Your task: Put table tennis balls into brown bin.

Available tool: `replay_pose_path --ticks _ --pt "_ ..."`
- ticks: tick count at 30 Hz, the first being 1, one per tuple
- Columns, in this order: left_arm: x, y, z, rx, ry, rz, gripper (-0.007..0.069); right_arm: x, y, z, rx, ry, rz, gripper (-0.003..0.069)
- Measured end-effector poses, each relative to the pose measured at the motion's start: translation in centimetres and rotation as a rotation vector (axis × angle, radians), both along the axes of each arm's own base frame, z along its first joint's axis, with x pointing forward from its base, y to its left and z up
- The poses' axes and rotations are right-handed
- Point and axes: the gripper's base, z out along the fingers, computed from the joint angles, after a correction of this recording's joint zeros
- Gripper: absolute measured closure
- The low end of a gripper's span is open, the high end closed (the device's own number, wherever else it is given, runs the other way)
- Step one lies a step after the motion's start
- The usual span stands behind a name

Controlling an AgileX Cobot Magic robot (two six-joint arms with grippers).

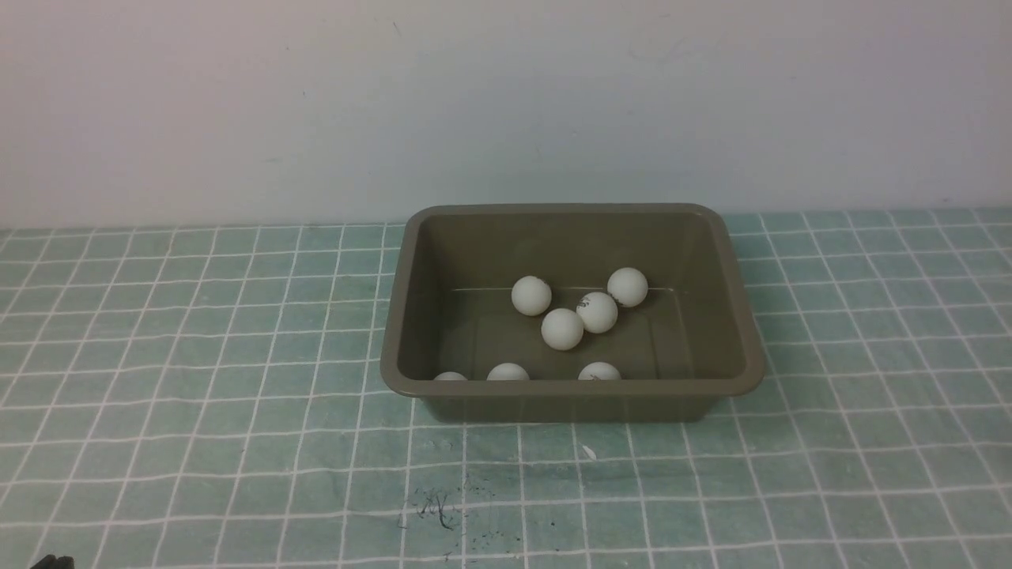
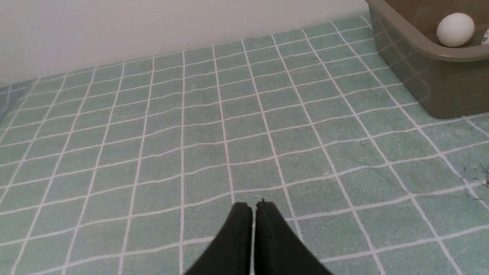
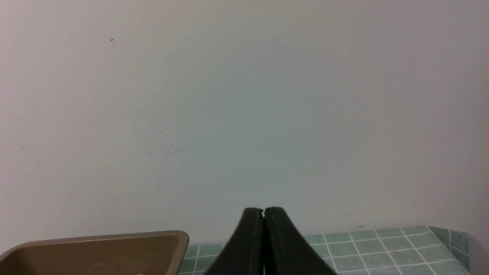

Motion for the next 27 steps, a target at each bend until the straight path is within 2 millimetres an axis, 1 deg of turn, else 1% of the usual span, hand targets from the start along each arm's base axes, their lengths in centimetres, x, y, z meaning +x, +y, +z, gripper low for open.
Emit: replay_pose_path --ticks 6,8,17,21,24,26,27 --pt "0.0 0.0 0.0 -0.001 0.0 0.0 0.0629 0.0 0.0 0.0 0.009 -0.001 0.006 0.0673" --pt "0.0 0.0 0.0 -0.001 0.0 0.0 0.0629 0.0 0.3 0.0 0.043 -0.001 0.043 0.0673" --pt "0.0 0.0 0.0 -0.001 0.0 0.0 0.0629 -0.1 1.8 0.1 -0.058 -0.013 0.188 0.0673" --pt "0.0 0.0 0.0 -0.001 0.0 0.0 0.0629 -0.1 1.9 -0.2 -0.073 0.013 0.202 0.0673" --pt "0.0 0.0 0.0 -0.001 0.0 0.0 0.0629 0.4 1.9 -1.5 -0.099 0.064 0.185 0.0673" --pt "0.0 0.0 0.0 -0.001 0.0 0.0 0.0629 1.0 1.9 -3.2 -0.111 0.12 0.154 0.0673" --pt "0.0 0.0 0.0 -0.001 0.0 0.0 0.0629 1.4 1.9 -4.3 -0.117 0.158 0.128 0.0673"
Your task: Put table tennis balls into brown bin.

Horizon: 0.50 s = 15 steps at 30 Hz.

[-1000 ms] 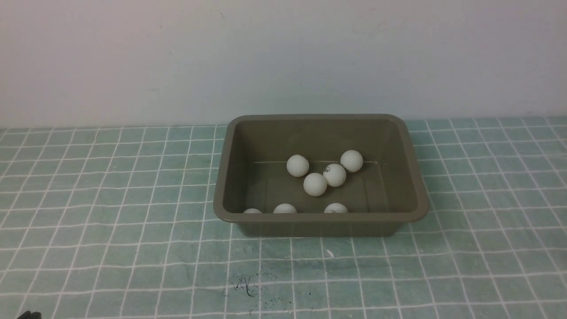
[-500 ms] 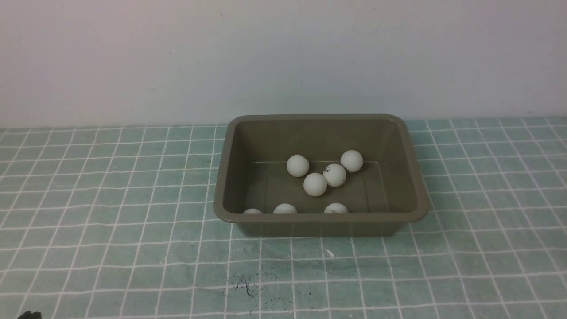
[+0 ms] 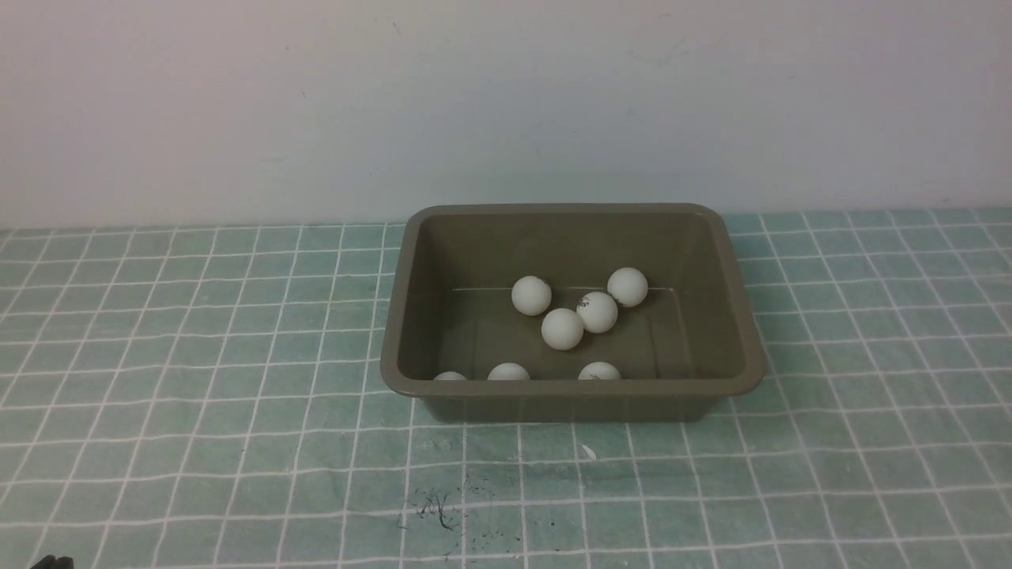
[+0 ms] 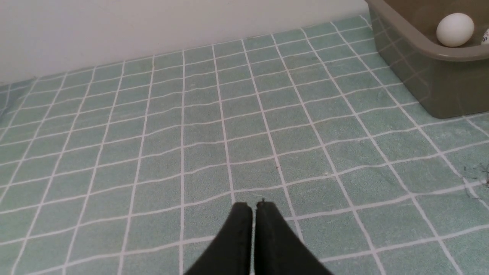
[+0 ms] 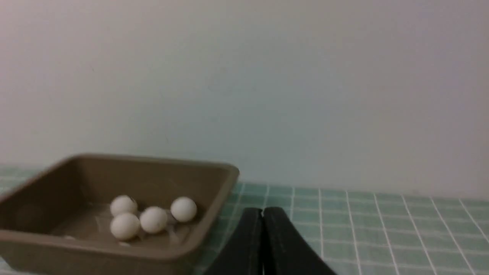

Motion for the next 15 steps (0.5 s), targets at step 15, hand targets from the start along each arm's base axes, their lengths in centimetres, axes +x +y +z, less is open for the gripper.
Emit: replay_pose_path --ticks 15 --pt "0.0 0.0 0.0 0.0 0.001 0.0 0.0629 1.7 -0.4 -7.5 -0.03 0.15 -0.106 0.0673"
